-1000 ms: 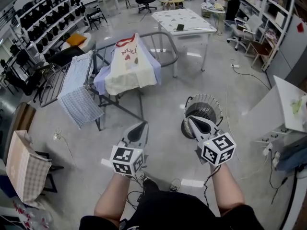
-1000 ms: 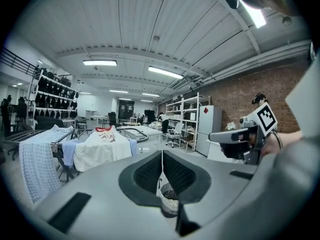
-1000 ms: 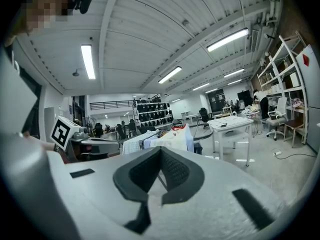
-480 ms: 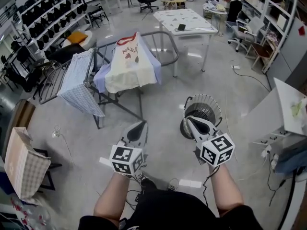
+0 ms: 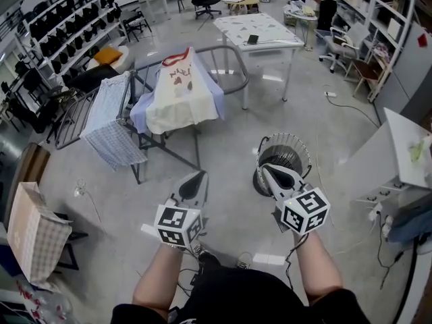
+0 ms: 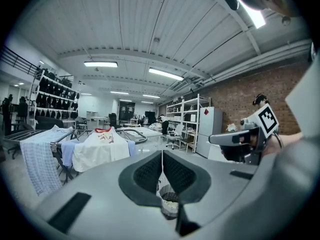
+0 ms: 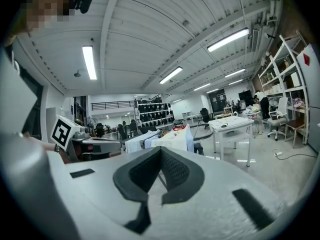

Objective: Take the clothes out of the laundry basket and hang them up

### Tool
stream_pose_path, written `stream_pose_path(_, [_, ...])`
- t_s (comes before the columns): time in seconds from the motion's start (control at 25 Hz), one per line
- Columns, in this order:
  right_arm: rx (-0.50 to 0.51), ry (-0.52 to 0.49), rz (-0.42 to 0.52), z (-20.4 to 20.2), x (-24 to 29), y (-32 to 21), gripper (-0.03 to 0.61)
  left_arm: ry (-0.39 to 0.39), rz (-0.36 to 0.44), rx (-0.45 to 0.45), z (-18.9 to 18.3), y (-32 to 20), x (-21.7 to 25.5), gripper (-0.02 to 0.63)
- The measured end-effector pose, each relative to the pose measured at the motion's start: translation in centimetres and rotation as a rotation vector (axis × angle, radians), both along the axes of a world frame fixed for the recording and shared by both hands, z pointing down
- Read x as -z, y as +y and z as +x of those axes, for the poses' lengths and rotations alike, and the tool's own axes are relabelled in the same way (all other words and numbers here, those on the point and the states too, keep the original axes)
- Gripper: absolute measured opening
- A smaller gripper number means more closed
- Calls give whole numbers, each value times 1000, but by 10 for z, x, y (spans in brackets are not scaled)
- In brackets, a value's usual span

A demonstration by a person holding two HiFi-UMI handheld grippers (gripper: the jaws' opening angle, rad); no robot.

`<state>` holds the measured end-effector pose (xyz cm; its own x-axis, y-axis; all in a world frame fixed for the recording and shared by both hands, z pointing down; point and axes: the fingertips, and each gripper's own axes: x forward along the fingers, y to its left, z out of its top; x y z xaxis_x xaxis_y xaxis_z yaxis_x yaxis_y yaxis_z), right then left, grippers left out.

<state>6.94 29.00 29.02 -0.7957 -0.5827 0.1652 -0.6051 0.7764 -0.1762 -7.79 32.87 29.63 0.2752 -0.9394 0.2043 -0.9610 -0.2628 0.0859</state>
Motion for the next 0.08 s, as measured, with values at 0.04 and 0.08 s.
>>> stream_pose_path(0.04, [0,0,0,2,0,1,5,0,0,0,2,1,0,11])
stream_pose_path(0.08, [-1,0,0,3,1,2,5,0,0,0,3,2,1,11])
